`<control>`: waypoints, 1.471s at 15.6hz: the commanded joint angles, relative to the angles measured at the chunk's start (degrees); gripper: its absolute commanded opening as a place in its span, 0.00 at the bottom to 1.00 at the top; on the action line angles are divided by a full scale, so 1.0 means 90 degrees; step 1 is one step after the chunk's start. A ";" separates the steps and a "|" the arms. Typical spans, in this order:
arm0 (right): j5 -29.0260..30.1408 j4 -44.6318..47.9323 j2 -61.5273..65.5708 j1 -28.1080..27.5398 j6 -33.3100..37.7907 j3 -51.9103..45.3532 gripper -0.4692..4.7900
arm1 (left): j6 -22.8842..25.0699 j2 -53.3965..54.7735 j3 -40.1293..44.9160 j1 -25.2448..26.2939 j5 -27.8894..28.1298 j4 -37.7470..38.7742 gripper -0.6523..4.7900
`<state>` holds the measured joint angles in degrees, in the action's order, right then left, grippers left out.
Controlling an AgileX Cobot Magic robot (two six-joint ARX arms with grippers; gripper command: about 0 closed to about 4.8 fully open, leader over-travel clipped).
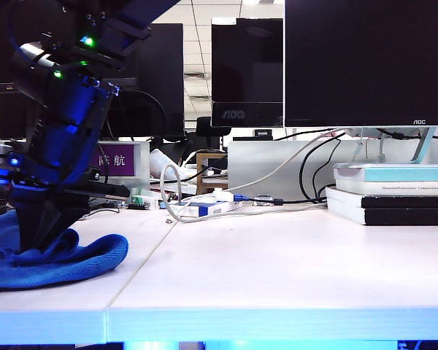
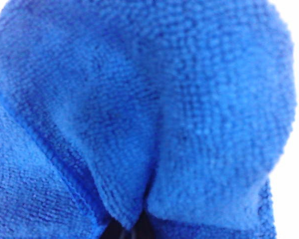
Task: Wipe the table from right to left using the rag.
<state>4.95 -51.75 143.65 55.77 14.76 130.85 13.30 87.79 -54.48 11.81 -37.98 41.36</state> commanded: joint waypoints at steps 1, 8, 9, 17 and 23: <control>-0.0160 -0.0066 0.0117 0.0046 0.0019 -0.0053 0.08 | 0.0022 -0.0007 0.0002 0.0163 0.0002 0.0022 0.11; -0.0160 -0.0114 0.0359 0.0090 0.0015 0.0357 0.08 | 0.0024 -0.0007 0.0002 0.0551 0.0029 0.0010 0.11; -0.0165 -0.0121 0.0359 0.0104 0.0015 0.0418 0.08 | 0.0024 -0.0007 0.0002 0.0551 0.0027 0.0002 0.11; -0.0090 -0.0236 0.0359 0.0248 -0.0206 0.0418 0.08 | 0.0029 0.0284 0.0002 0.0510 -0.0333 -0.0187 0.11; 0.0024 -0.0270 0.0357 0.0243 -0.0333 0.0418 0.08 | 0.0049 0.0741 0.0002 0.0452 -0.0527 -0.0750 0.11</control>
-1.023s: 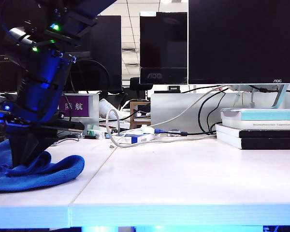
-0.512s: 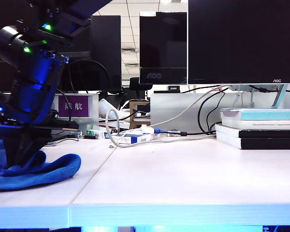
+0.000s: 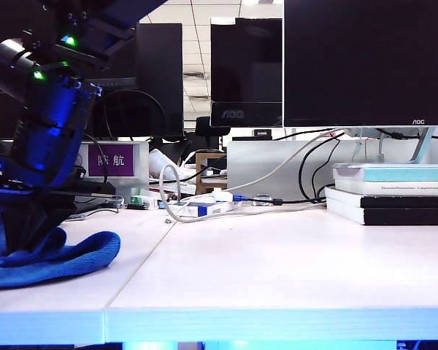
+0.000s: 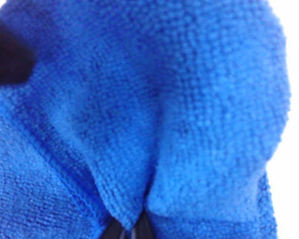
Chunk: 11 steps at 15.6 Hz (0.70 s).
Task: Wipe the table from right to left using the rag.
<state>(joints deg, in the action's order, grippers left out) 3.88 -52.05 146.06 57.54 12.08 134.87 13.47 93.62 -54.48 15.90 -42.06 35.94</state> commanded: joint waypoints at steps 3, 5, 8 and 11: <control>0.0321 -0.0221 0.0090 0.0015 -0.0034 -0.0029 0.08 | 0.0029 0.0369 0.0002 -0.0024 -0.0092 -0.0223 0.11; 0.0323 -0.0194 0.0090 0.0010 -0.0034 -0.0029 0.08 | 0.0032 0.0597 0.0002 -0.0092 -0.0087 -0.0272 0.11; 0.0323 -0.0189 0.0090 0.0002 -0.0029 -0.0027 0.08 | 0.0032 0.0833 0.0002 -0.0102 -0.0005 -0.0340 0.11; 0.0561 -0.0240 0.0015 -0.0029 -0.0022 -0.0027 0.11 | 0.0029 0.0860 0.0002 -0.0104 0.0330 -0.0386 0.11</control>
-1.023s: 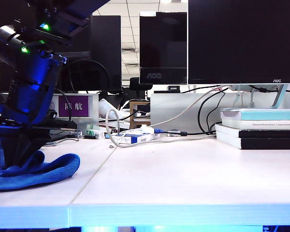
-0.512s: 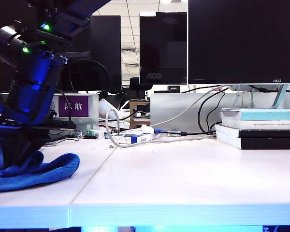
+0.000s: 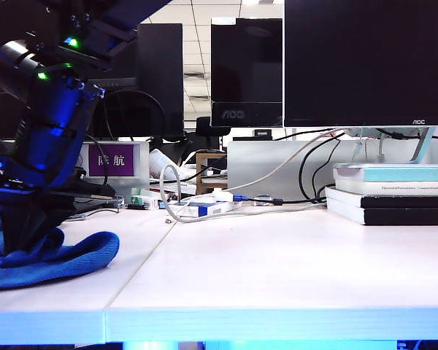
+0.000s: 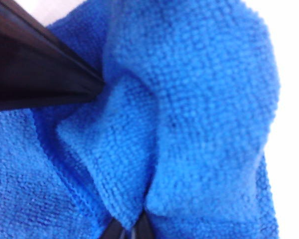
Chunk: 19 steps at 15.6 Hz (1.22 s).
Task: Wipe the table from right to left using the rag.
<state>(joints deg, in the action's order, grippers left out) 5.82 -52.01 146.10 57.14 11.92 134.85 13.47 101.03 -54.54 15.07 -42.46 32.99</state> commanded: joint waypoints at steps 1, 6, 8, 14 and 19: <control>0.0396 -0.0245 -0.0012 0.0010 0.0010 -0.0024 0.20 | 0.0029 0.0036 0.0010 -0.0010 0.0418 -0.0061 0.11; 0.0512 -0.0578 -0.0471 -0.0100 0.0007 -0.0024 0.43 | 0.0029 0.0036 0.0010 -0.0010 0.0481 -0.0136 0.11; 0.0510 -0.0568 -0.0724 -0.0129 0.0005 -0.0022 0.43 | 0.0032 0.0039 0.0010 -0.0010 0.0678 -0.0138 0.11; -0.0085 -0.0393 -0.1739 -0.0391 0.0000 -0.0019 0.18 | 0.0027 -0.0083 0.0000 -0.0010 0.0384 -0.0204 0.11; -0.0282 0.0012 -0.2339 -0.0656 -0.0019 -0.0017 0.08 | -0.0372 -0.1083 -0.0005 -0.0066 -0.0029 -0.0214 0.11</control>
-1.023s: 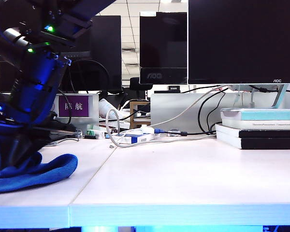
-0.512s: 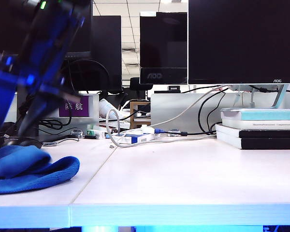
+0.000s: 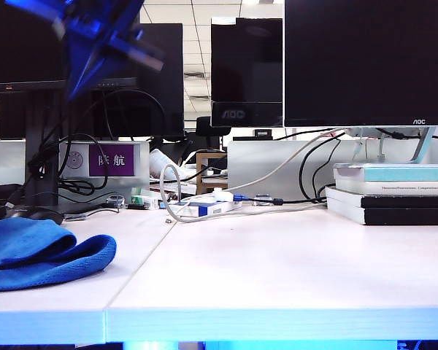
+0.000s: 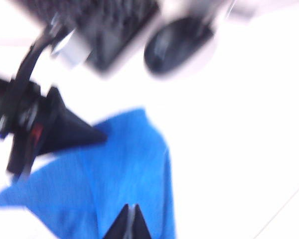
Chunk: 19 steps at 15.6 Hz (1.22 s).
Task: Wipe the table from right to left using the rag.
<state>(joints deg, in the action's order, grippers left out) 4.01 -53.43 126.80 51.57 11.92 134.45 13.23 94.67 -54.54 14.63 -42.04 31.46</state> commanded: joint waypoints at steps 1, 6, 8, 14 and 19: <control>-0.0078 0.0153 -0.0238 -0.0044 -0.0022 0.0027 0.08 | -0.0561 -0.0617 -0.0005 -0.0015 -0.0075 -0.0027 0.12; -0.0075 -0.0192 -0.0316 -0.0092 -0.0308 0.0355 0.08 | -0.0806 -0.1804 -0.0007 -0.0151 -0.0005 0.0000 0.11; -0.0073 -0.0279 -0.0357 -0.0100 -0.0724 0.0738 0.08 | -0.1054 -0.2754 -0.0032 -0.0437 0.0743 -0.0236 0.11; -0.0092 -0.0729 -0.0816 -0.0097 -0.1188 0.1744 0.08 | -0.1758 -0.5224 -0.0044 -0.1557 0.2487 -0.1268 0.11; -0.0316 -0.1156 -0.1639 -0.0092 -0.1336 0.1780 0.08 | -0.1877 -0.7468 -0.0041 -0.2033 0.3208 -0.0746 0.11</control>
<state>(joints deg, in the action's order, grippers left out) 2.09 -64.07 113.86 50.61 1.10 150.26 -2.90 29.34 -54.83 -3.70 -16.93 23.81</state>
